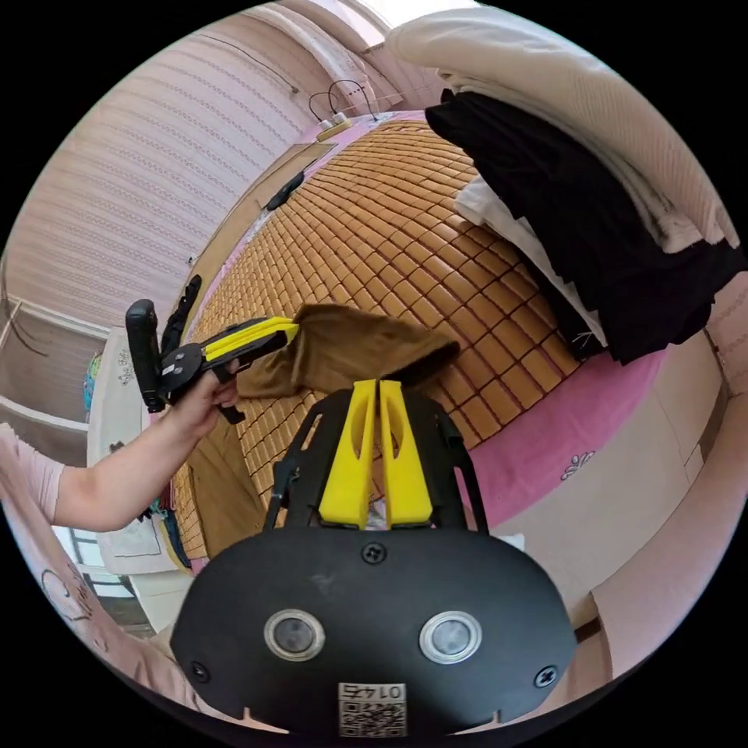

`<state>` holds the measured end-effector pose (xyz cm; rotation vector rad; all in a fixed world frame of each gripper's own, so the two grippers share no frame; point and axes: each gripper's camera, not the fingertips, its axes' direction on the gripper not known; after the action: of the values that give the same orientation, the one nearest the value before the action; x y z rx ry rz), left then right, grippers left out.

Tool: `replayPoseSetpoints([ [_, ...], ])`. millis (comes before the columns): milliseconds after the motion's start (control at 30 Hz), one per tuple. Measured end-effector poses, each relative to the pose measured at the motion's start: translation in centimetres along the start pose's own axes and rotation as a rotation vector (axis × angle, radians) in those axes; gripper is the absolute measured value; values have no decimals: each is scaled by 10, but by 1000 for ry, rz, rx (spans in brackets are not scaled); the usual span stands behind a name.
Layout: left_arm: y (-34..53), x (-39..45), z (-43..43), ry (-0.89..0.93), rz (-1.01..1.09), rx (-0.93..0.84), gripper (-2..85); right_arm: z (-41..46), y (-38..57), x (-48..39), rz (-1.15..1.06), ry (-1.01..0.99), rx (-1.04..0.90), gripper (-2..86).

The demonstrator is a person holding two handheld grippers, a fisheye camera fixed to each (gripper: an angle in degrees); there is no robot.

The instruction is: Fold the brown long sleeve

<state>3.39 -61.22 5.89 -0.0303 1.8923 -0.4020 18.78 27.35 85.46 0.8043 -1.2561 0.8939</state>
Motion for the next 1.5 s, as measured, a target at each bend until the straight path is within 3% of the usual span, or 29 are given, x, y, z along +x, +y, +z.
replayPoseSetpoints([
  [167,89,-32,-105,22,-155,237,-10,-19,2,-79,-290,-358,-7,1],
  [367,239,-77,-233,-83,-361,311,-10,2,21,-206,-627,-802,-129,1],
  [433,289,-87,-253,-121,-418,290,-10,25,38,-248,-725,-841,-232,1],
  [533,368,-101,-256,-187,-508,192,-10,77,76,-306,-815,-734,-426,1],
  [667,457,-118,-245,-157,-695,146,-10,131,124,-360,-857,-755,-660,2],
  [1033,577,-138,-291,-123,-917,177,-10,181,234,-483,-1283,-500,-986,3],
  [1233,605,-132,-313,-91,-930,80,-9,212,304,-539,-1541,-72,-943,19],
  [1300,608,-131,-317,-107,-926,50,-9,205,307,-550,-1551,-58,-864,34],
  [1400,612,-131,-320,-102,-915,11,-9,190,291,-554,-1458,-170,-866,57],
  [1500,600,-122,-315,-81,-839,-50,-6,178,254,-535,-1302,-154,-777,51],
])
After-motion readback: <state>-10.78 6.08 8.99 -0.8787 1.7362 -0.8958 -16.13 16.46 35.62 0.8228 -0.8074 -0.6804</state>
